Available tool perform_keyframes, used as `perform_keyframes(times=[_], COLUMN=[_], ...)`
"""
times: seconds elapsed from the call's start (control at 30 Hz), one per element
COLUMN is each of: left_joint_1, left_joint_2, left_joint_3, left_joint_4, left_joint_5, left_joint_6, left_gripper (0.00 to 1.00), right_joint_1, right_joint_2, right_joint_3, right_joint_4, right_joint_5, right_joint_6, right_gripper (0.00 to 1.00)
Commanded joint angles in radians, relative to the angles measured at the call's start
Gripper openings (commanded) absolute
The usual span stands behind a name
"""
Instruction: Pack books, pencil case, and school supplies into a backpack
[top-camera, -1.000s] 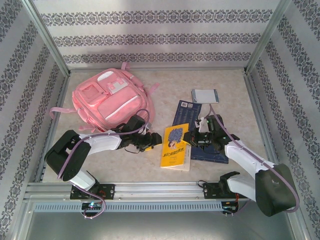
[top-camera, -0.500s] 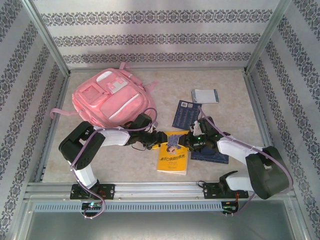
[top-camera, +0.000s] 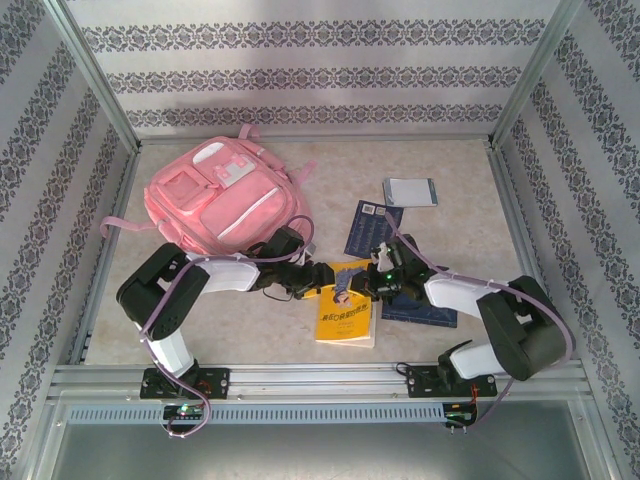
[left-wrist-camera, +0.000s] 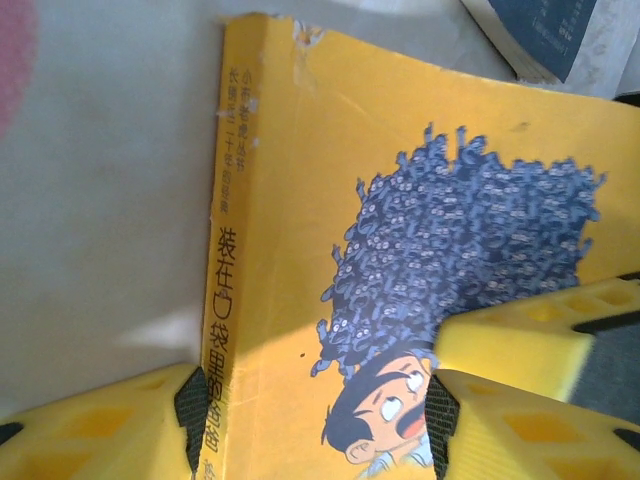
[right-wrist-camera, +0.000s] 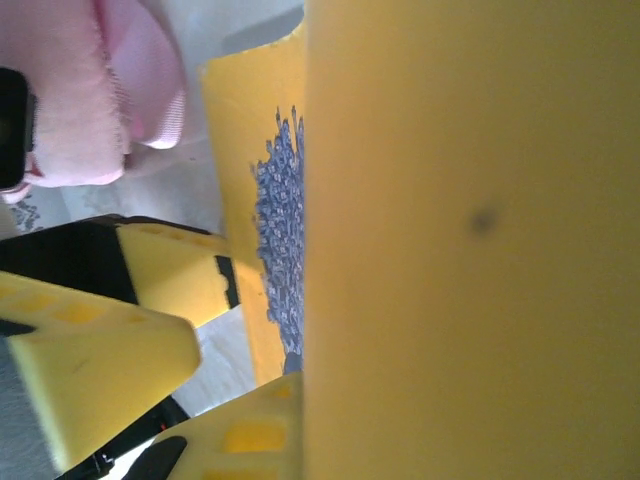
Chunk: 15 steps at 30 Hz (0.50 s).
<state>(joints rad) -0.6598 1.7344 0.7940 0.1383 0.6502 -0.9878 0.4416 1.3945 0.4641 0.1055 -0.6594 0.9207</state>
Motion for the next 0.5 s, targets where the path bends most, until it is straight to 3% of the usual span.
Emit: perform_keyframes(times=[0.0, 0.27, 0.47], left_joint_1=[0.014, 0.057, 0.060], left_joint_2=[-0.071, -0.130, -0.098], left_joint_3=[-0.016, -0.076, -0.117], left_joint_4=[-0.060, 0.014, 0.262], left_joint_5=[-0.021, 0.028, 0.110], left_joint_6=[0.056, 0.043, -0.069], left_gripper=[0.63, 0.68, 0.71], right_joint_1=[0.003, -0.032, -0.036], right_joint_2=[-0.070, -0.170, -0.206], right_joint_3=[0.021, 0.048, 0.051], right_joint_4=[0.002, 0.032, 0.065], right_joint_5=[-0.035, -0.150, -0.172], right_joint_6=[-0.002, 0.022, 0.065], right_gripper=[0.00, 0.00, 0.00])
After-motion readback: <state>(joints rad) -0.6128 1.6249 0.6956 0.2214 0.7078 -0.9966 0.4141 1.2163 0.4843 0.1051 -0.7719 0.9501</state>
